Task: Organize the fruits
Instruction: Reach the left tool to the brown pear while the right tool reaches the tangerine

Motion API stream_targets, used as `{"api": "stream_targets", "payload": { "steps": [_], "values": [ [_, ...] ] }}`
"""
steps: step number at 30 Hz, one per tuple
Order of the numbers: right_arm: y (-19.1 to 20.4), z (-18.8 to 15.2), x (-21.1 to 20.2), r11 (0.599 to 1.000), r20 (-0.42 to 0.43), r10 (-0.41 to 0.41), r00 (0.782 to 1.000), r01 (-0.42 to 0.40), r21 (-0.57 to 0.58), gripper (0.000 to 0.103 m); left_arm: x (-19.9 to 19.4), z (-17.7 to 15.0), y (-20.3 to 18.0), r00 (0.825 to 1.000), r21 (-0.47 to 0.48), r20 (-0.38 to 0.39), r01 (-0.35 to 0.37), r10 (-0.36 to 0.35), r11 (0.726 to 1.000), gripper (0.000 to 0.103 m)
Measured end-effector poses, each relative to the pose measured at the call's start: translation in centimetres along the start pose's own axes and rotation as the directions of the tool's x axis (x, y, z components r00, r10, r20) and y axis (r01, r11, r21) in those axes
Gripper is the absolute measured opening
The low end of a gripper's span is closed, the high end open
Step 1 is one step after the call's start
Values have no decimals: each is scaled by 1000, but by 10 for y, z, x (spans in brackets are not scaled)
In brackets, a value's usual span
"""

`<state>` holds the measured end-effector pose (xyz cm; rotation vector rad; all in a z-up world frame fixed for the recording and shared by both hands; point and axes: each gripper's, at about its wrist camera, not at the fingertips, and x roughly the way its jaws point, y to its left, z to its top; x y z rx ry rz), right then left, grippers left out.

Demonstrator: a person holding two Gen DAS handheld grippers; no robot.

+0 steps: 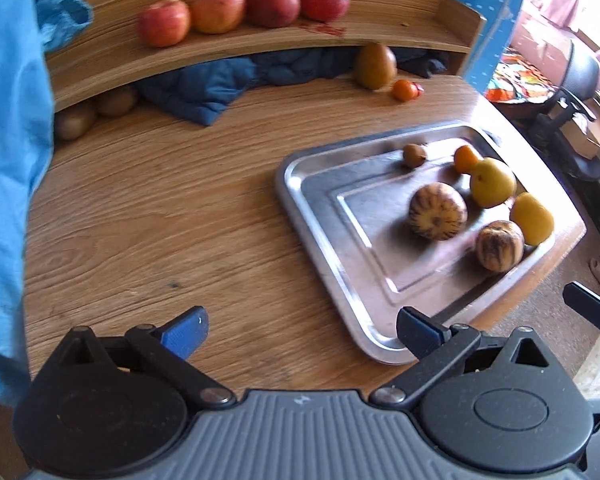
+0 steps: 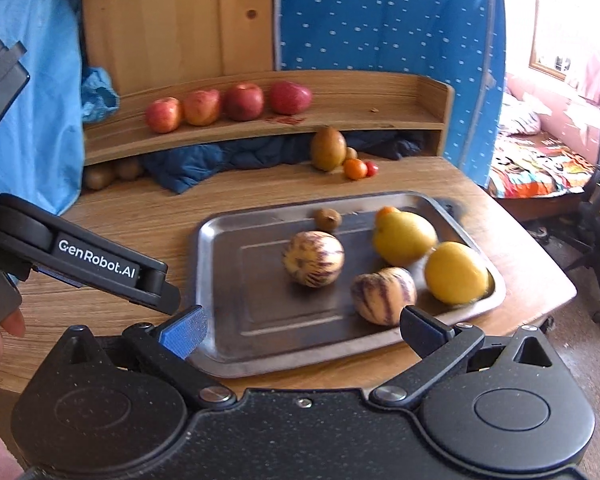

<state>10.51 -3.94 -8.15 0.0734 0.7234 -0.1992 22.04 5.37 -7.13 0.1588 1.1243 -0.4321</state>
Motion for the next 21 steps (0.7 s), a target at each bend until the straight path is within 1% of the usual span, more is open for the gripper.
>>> {"api": "stream_targets", "payload": {
  "steps": [6,11,15,21],
  "values": [
    [5,12,11,999,6,27,1000,-27,-19,102,1,11,15,999,-28,7,-32,32,999,102],
    [3,26,30,999,8,32,999,-31,-41,102,14,34,19,999,-44,14,-39,40,998,102],
    [-9,40,47,999,2,14,1000,-14,-49,102,31,62,14,999,-56,23,-28,29,998,102],
    [-37,60,78,997,-19,-53,998,52,-62,102,67,117,-8,999,-44,29,14,-13,999,102]
  ]
}}
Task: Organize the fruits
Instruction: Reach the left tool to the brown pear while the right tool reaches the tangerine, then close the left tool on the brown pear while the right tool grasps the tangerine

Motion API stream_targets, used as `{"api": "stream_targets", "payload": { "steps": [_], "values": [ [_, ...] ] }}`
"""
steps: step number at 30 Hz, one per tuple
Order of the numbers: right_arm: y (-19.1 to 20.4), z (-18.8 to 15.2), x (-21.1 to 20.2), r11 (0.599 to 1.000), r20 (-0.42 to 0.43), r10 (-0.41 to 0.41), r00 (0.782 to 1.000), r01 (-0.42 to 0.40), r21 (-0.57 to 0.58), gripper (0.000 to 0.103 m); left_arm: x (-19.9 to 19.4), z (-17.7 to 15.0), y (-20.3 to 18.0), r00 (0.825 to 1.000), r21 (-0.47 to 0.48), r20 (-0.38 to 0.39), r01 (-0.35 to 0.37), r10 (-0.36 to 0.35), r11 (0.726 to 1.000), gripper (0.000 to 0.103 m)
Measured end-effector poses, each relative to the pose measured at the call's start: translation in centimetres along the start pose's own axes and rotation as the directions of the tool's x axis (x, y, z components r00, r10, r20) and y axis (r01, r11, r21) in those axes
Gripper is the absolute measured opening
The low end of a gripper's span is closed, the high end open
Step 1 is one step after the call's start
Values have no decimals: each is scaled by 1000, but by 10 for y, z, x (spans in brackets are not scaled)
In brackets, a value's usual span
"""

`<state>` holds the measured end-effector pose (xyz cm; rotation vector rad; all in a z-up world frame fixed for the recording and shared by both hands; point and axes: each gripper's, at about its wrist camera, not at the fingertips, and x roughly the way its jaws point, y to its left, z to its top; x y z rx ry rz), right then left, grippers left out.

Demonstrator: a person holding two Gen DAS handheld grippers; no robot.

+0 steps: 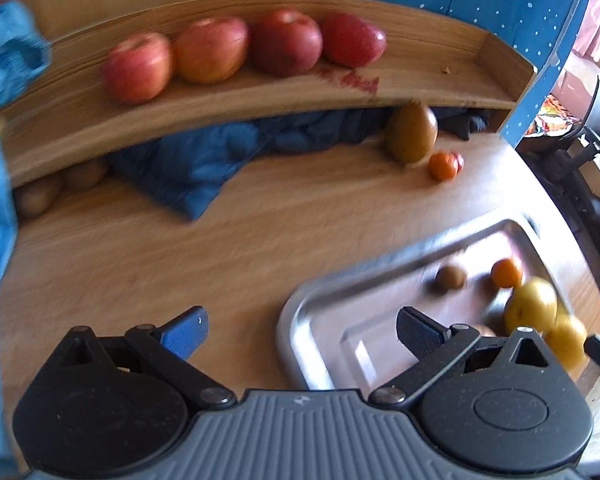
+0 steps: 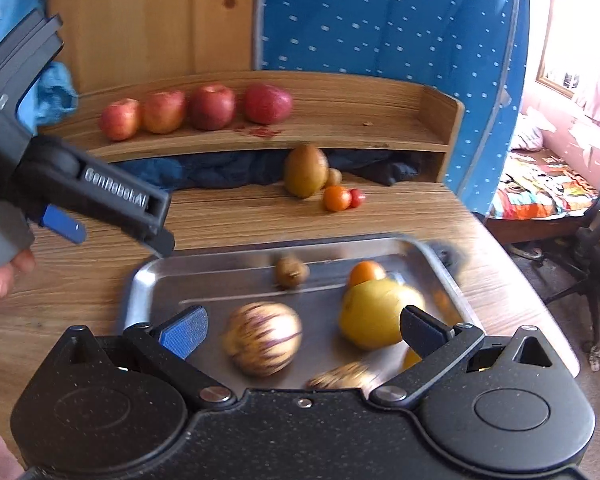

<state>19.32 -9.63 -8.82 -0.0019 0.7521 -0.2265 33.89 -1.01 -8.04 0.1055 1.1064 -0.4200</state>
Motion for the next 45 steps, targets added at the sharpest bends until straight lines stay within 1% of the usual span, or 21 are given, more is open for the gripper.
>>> {"api": "stream_targets", "payload": {
  "steps": [8,13,16,22,25,26,28,29,31,32,35,36,37,38,39,42,45],
  "values": [
    [-30,31,51,999,-48,-51,998,51,-4,102,52,69,-38,995,54,23,93,-94,994,102],
    [-35,53,89,998,-79,-66,995,64,-18,102,82,98,-55,989,72,20,142,-143,987,102],
    [-35,64,110,997,-108,-65,992,61,-36,102,99,111,-61,987,59,0,162,-162,985,102],
    [-29,78,145,994,-145,-67,987,54,-97,102,124,127,-71,982,52,-13,189,-189,981,102],
    [-24,83,157,991,-151,-48,987,29,-128,101,131,133,-70,977,34,-26,212,-211,977,102],
    [-23,85,160,990,-148,-39,988,18,-139,100,134,134,-69,974,18,-28,224,-224,974,102],
    [-19,88,167,985,-151,-31,988,4,-171,89,138,136,-65,966,-18,-27,256,-256,967,102],
    [-18,90,170,982,-153,-37,987,8,-187,86,140,137,-62,961,-32,-28,273,-274,961,102],
    [-16,93,176,978,-157,-47,986,14,-206,76,143,138,-59,955,-41,-29,294,-296,955,102],
    [-16,94,179,978,-159,-47,986,13,-208,74,144,138,-58,953,-44,-25,300,-302,953,101],
    [-17,98,186,976,-159,-44,986,9,-217,62,145,140,-54,946,-57,-13,321,-323,945,95],
    [-17,99,189,975,-157,-45,987,10,-220,56,146,140,-54,945,-59,-12,325,-326,944,92],
    [-16,101,192,975,-155,-46,987,10,-223,52,147,141,-54,944,-59,-14,328,-329,943,90],
    [-17,102,195,975,-156,-46,987,10,-224,51,146,141,-53,943,-57,-9,331,-332,942,89],
    [-17,103,198,974,-157,-46,987,10,-224,49,145,141,-50,942,-56,-3,334,-335,941,85],
    [-17,105,202,974,-154,-44,987,8,-226,49,146,141,-49,941,-67,5,339,-340,938,80],
    [-18,107,206,974,-158,-35,987,-2,-228,44,147,143,-47,942,-74,9,336,-336,939,74]
  ]
}}
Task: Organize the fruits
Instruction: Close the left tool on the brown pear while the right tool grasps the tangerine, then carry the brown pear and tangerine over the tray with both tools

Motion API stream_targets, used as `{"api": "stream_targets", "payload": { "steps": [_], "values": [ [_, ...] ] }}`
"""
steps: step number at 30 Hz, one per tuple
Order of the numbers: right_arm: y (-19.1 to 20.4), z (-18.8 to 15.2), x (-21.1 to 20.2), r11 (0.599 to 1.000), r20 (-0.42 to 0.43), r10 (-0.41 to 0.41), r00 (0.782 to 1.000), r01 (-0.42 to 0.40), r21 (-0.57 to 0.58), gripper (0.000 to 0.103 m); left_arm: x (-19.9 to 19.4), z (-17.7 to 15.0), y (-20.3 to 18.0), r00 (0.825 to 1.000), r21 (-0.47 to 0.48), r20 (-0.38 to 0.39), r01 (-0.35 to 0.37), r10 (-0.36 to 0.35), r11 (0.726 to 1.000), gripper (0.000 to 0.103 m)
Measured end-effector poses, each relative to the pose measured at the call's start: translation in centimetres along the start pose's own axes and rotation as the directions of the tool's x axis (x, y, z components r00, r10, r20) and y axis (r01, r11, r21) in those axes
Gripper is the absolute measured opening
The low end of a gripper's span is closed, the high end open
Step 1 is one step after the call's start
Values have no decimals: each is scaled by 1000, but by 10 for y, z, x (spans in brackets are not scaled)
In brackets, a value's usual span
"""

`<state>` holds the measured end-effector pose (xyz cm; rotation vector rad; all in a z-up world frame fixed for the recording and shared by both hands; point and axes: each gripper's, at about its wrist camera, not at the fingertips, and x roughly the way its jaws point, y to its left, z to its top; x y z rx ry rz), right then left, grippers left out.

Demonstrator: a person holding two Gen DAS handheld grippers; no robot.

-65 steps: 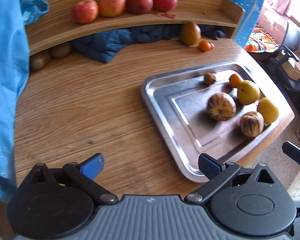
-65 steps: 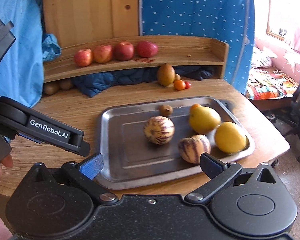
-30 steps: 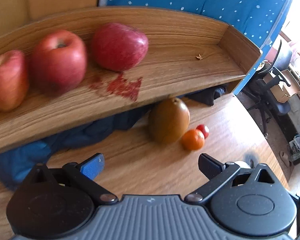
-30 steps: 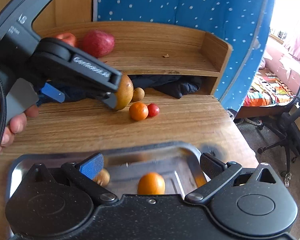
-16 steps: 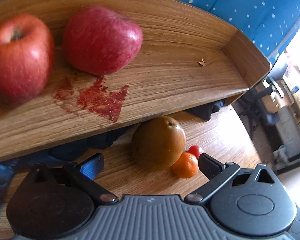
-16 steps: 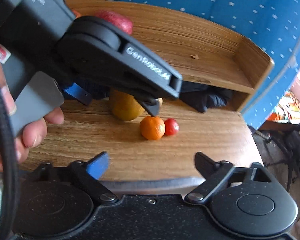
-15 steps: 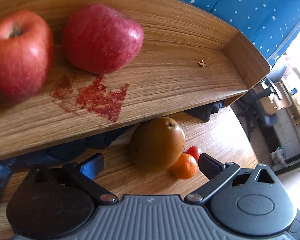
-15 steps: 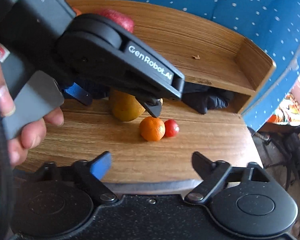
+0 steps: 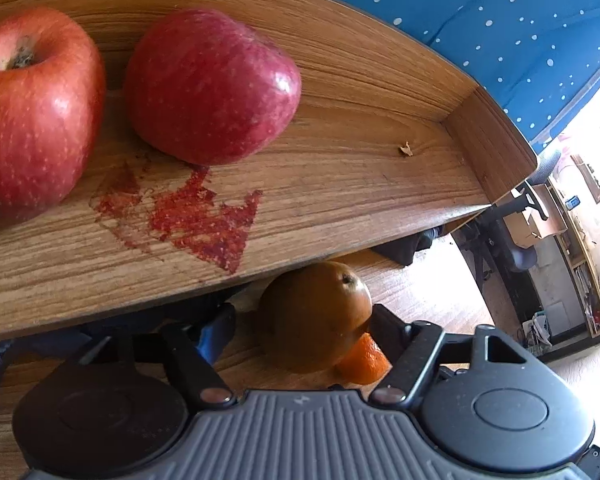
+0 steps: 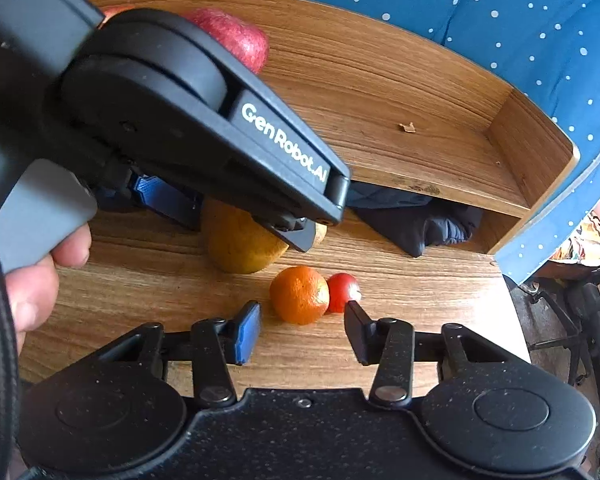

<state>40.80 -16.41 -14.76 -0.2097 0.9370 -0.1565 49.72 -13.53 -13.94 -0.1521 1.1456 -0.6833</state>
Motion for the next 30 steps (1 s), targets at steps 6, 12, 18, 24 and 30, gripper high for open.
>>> {"api": "stream_targets", "payload": {
  "steps": [6,12,18,24,30],
  "values": [
    [1,3,2,1000,21,5,1000,-5,-10,34,-2,-2,-3,1000,19,7,24,-24,1000,63],
    [6,-3,-5,1000,32,4,999,-3,-13,34,-6,-5,-6,1000,33,8,-1,1,999,63],
    [8,-9,-26,1000,65,-4,998,4,9,34,-23,-14,-8,1000,44,18,-26,26,999,62],
    [10,-16,-62,999,127,3,992,-8,36,34,-56,-26,-14,998,63,54,-48,44,997,63],
    [20,-36,-109,999,198,27,980,-31,20,34,-97,-51,-18,991,41,103,-85,80,996,63]
  ]
}}
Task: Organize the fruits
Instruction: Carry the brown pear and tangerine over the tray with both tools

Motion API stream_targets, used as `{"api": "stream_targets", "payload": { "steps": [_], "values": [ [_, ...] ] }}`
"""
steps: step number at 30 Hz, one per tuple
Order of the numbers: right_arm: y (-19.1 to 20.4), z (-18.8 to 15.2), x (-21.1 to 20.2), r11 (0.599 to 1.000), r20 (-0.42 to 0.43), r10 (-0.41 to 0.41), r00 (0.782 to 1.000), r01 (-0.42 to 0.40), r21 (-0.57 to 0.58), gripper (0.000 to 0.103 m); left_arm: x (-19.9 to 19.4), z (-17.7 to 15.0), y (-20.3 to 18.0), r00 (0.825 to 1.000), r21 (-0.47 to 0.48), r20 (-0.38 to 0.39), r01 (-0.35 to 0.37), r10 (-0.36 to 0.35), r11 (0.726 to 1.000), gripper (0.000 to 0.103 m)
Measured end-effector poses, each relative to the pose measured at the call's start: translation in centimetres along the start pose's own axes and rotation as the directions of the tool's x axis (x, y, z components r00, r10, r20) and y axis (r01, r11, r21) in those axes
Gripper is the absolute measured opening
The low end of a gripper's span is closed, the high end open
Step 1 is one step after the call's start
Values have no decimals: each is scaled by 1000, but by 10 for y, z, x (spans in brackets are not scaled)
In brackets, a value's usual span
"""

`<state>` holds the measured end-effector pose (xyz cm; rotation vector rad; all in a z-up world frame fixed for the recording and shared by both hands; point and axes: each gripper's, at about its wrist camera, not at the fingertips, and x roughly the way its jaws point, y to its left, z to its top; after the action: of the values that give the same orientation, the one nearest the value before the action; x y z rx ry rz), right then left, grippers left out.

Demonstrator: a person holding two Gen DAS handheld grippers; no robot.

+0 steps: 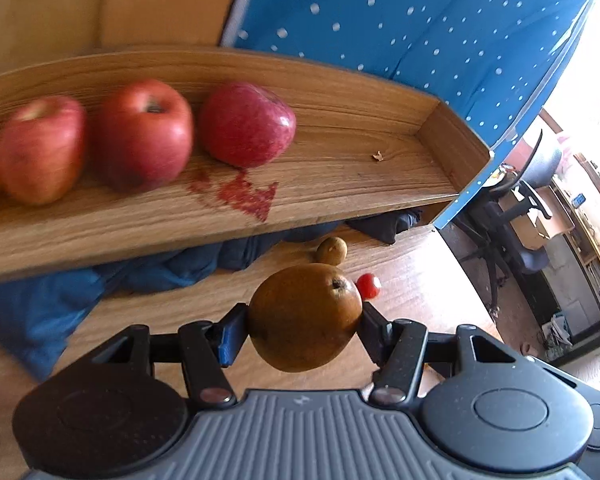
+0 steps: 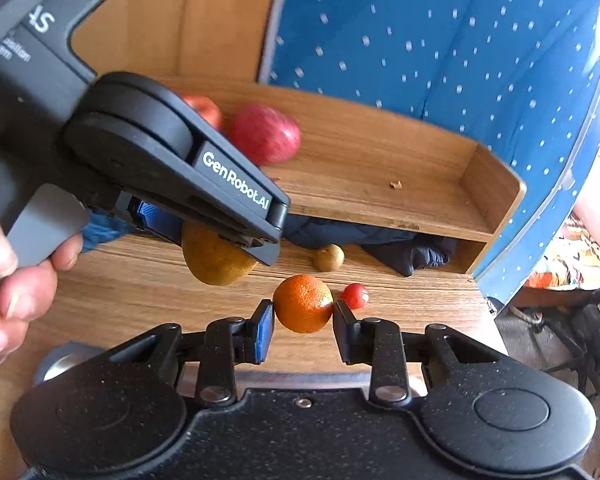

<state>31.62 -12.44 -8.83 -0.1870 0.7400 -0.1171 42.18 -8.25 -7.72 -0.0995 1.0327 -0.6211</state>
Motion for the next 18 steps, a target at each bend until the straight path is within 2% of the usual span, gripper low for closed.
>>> {"api": "stream_targets", "payload": {
  "steps": [8,18],
  "values": [
    [13,-29,-63,1000,56,17,998,-17,-4,34,-44,-42,6,999,-44,9,-51,52,998,63],
    [31,-80,-121,998,33,47,998,-48,34,34,-78,-104,7,996,-46,-35,-78,76,996,63]
  ]
}}
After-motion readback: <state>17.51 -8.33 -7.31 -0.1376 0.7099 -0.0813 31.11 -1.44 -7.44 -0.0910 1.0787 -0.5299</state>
